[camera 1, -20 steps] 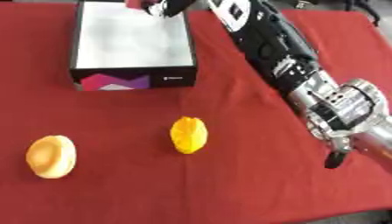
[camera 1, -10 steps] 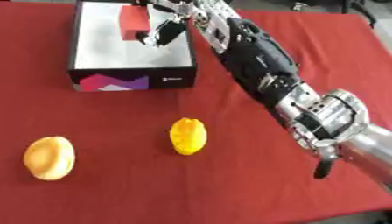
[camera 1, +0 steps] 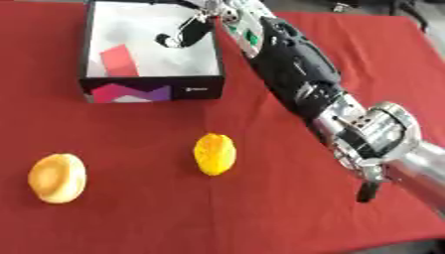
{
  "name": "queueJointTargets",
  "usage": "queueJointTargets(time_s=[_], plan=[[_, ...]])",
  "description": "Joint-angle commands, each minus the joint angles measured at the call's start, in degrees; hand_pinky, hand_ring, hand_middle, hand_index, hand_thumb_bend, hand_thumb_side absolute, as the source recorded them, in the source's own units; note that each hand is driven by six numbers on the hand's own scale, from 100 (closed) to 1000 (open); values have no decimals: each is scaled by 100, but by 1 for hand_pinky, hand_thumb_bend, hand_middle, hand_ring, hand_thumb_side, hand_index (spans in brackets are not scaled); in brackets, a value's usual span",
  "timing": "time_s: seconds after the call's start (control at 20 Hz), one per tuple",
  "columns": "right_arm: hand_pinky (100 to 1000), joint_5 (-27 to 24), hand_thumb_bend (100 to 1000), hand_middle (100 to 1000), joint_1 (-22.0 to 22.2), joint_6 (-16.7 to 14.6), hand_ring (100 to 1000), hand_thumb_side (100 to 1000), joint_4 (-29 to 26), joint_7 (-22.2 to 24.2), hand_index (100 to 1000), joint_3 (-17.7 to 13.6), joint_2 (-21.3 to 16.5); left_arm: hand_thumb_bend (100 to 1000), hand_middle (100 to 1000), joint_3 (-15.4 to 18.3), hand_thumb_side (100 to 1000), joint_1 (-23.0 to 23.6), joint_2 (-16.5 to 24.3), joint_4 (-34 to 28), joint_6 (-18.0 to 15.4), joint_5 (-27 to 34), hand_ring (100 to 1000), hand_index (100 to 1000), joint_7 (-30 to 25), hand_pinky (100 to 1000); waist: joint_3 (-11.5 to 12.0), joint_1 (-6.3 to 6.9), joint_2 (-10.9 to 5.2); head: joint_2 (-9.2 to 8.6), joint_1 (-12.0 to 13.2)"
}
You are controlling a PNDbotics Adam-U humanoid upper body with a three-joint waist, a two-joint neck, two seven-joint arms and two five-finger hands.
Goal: Pick up objects on the table and place them in the box.
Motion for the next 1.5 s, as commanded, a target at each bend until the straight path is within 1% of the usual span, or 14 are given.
queueJointTargets(time_s=[0.05,0.15,0.25,0.45,0.6,0.7,0.8,0.9,0.95,1.0,1.2,1.35,1.4,1.5], plan=[[1000,-796,175,714,-148,174,901,100,-381,-23,902,-155,-401,244,779,67,702,3,148,-111,-66,32,790,813,146,843,-41,-41,-102,54,45],[1000,-1478,100,721,-143,358,896,100,-720,-10,897,-202,-659,238,779,73,715,72,169,-111,-39,31,790,813,236,845,-101,-55,-143,86,117],[1000,-2432,100,724,-95,563,893,100,-1110,127,885,-246,-975,232,780,73,728,161,199,-110,36,9,791,813,252,846,-175,-74,-180,115,190],[1000,-4316,100,734,161,1088,891,121,-2093,355,878,-301,-1832,223,781,81,748,301,250,-88,187,-32,791,814,189,848,-330,-108,-234,147,339],[1000,-5431,100,733,556,1424,886,135,-2930,327,869,-393,-2503,215,781,84,762,378,285,-35,252,-53,790,813,135,849,-441,-121,-251,155,466],[1000,-6025,100,728,921,1606,883,149,-3431,237,864,-495,-2854,211,781,82,767,423,304,6,282,-63,790,812,98,849,-515,-123,-259,160,572],[1000,-6496,100,726,1407,1715,878,151,-4002,148,862,-583,-3177,207,781,71,775,440,308,50,312,-65,790,811,47,850,-562,-115,-257,147,655],[1000,-6744,100,726,1926,1739,875,140,-4623,100,861,-627,-3445,204,781,58,779,441,305,89,333,-63,790,811,-11,850,-583,-99,-244,117,712],[1000,-6780,100,725,2175,1715,872,116,-4931,85,860,-638,-3559,202,780,53,781,442,304,103,338,-63,790,811,-39,850,-588,-90,-236,106,731],[1000,-6763,100,722,2412,1660,869,100,-5236,78,858,-641,-3661,201,780,51,784,446,302,113,341,-65,790,810,-63,850,-592,-81,-227,93,750],[984,-6462,100,723,3186,1391,864,104,-6288,102,853,-591,-3898,195,780,54,793,475,294,158,356,-71,790,809,-128,850,-589,-44,-185,40,798],[980,-6200,100,723,3518,1280,862,122,-6809,169,851,-476,-3951,193,780,54,795,503,290,190,364,-73,790,809,-157,850,-584,-27,-172,19,802],[977,-6114,100,728,3559,1222,862,154,-6869,229,852,-397,-3967,192,780,49,797,509,288,197,366,-73,790,809,-168,850,-580,-24,-172,13,798],[975,-5909,100,736,3588,1059,863,174,-6913,400,852,-204,-3983,191,780,37,798,516,284,214,373,-75,790,809,-192,850,-574,-22,-171,2,785]])
